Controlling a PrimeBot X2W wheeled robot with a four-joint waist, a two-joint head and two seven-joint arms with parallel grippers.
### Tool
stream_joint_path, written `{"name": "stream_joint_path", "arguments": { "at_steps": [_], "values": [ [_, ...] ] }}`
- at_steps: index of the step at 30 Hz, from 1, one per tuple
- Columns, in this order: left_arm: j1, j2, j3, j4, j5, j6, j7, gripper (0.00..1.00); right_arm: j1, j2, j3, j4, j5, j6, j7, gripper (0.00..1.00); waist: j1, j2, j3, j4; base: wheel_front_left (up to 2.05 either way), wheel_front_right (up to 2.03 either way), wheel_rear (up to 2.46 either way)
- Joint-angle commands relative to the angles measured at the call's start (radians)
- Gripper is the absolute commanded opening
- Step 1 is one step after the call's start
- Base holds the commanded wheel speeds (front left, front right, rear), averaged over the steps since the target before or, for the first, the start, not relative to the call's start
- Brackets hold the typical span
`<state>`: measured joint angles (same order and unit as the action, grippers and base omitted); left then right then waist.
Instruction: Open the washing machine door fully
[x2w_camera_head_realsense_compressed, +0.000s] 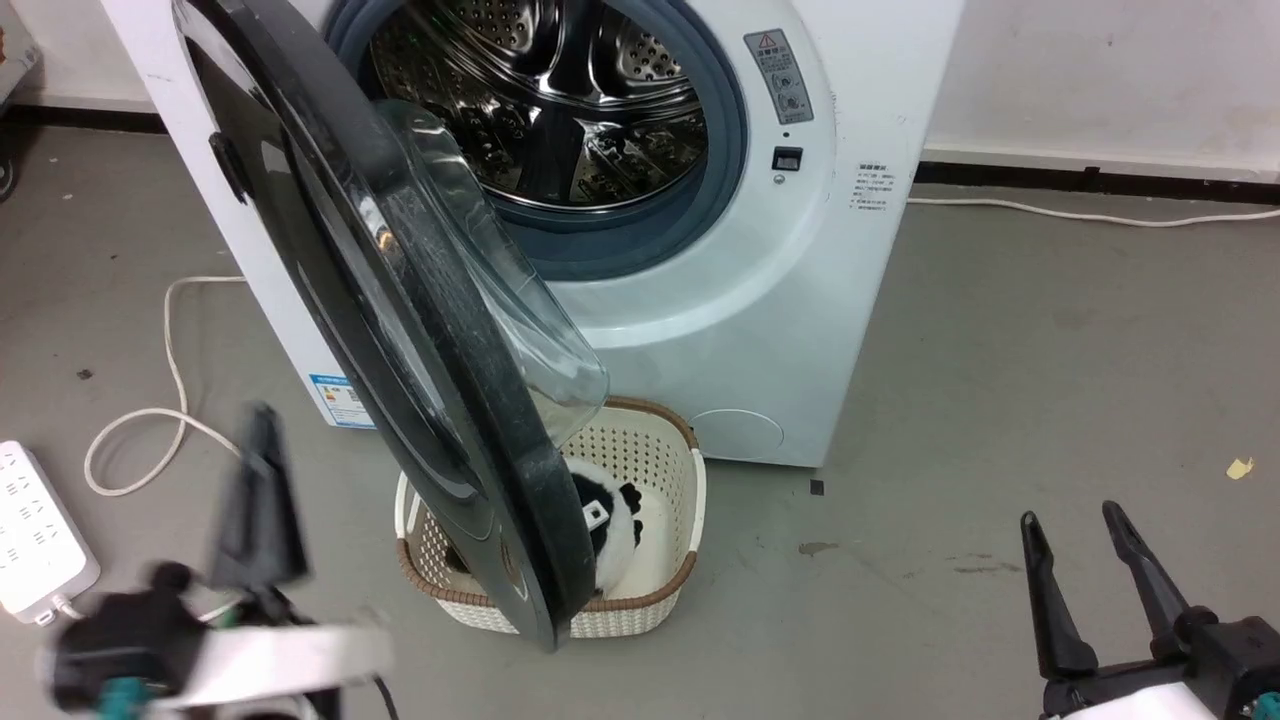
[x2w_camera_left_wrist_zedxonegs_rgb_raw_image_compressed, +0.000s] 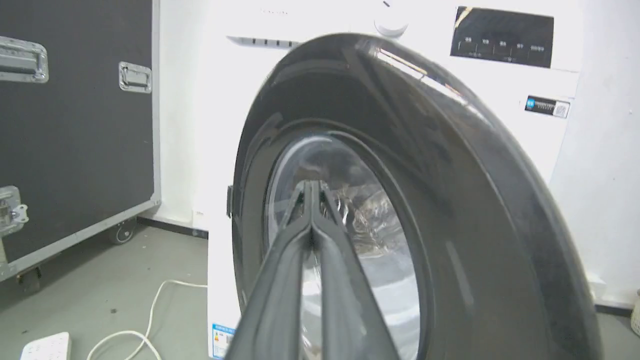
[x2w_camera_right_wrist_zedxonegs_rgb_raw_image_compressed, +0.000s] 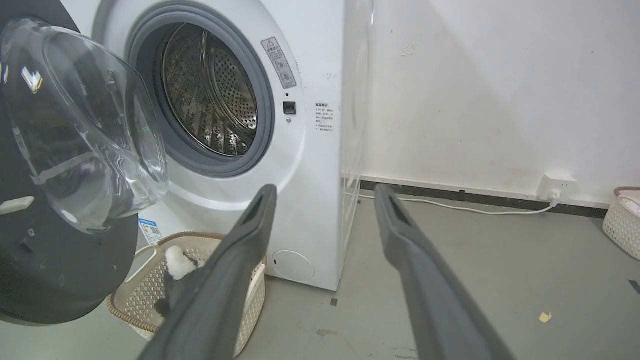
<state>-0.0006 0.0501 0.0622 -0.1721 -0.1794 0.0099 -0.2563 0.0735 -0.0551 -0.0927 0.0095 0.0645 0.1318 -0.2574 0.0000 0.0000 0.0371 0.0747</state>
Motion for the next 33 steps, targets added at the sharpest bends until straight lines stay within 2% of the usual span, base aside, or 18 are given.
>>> {"name": "stream_joint_path", "arguments": {
  "at_steps": [1,6,10,13,19,23,28,33],
  "values": [
    [-0.025,0.001,0.013,-0.030,-0.006,0.009,-0.006,0.00,-0.013,0.005,-0.002,-0.003,0.001,-0.001,-0.004,1.00,0.0000,0.0000,-0.003,0.001,0.00,0.00,0.00],
    [-0.104,0.000,0.063,-0.158,-0.057,0.045,-0.006,0.00,-0.013,0.005,0.004,0.000,-0.002,-0.001,-0.004,1.00,0.0000,0.0000,-0.007,-0.002,0.00,0.00,0.00],
    [-0.159,0.000,0.062,-0.233,-0.026,0.031,-0.006,0.00,-0.014,0.005,0.009,0.002,-0.002,-0.001,-0.004,1.00,0.0000,0.0000,-0.010,-0.007,0.00,0.00,0.00],
    [-0.175,0.007,0.028,-0.254,0.018,0.019,-0.005,0.00,-0.013,0.005,0.011,0.002,0.000,-0.001,-0.004,1.00,0.0000,0.0000,-0.013,-0.011,0.00,0.00,0.00],
    [-0.165,0.012,-0.088,-0.258,0.103,0.007,0.067,0.00,-0.012,0.005,0.009,0.007,0.007,-0.001,-0.004,1.00,0.0000,0.0000,-0.013,-0.016,0.00,0.00,0.00],
    [-0.136,0.008,-0.202,-0.235,0.118,-0.014,0.117,0.00,-0.012,0.005,0.007,0.009,0.011,-0.001,-0.004,1.00,0.0000,0.0000,-0.008,-0.014,0.00,0.00,0.00],
    [-0.097,0.005,-0.320,-0.138,0.109,-0.029,0.159,0.00,-0.020,0.005,0.011,0.014,0.014,-0.001,-0.004,1.00,0.0000,0.0000,0.002,-0.016,0.00,0.00,0.00],
    [-0.073,0.002,-0.383,-0.007,0.090,0.005,0.191,0.00,-0.027,0.005,0.019,0.017,0.015,-0.001,-0.004,1.00,0.0000,0.0000,0.014,-0.023,0.00,0.00,0.00]
  ]
}}
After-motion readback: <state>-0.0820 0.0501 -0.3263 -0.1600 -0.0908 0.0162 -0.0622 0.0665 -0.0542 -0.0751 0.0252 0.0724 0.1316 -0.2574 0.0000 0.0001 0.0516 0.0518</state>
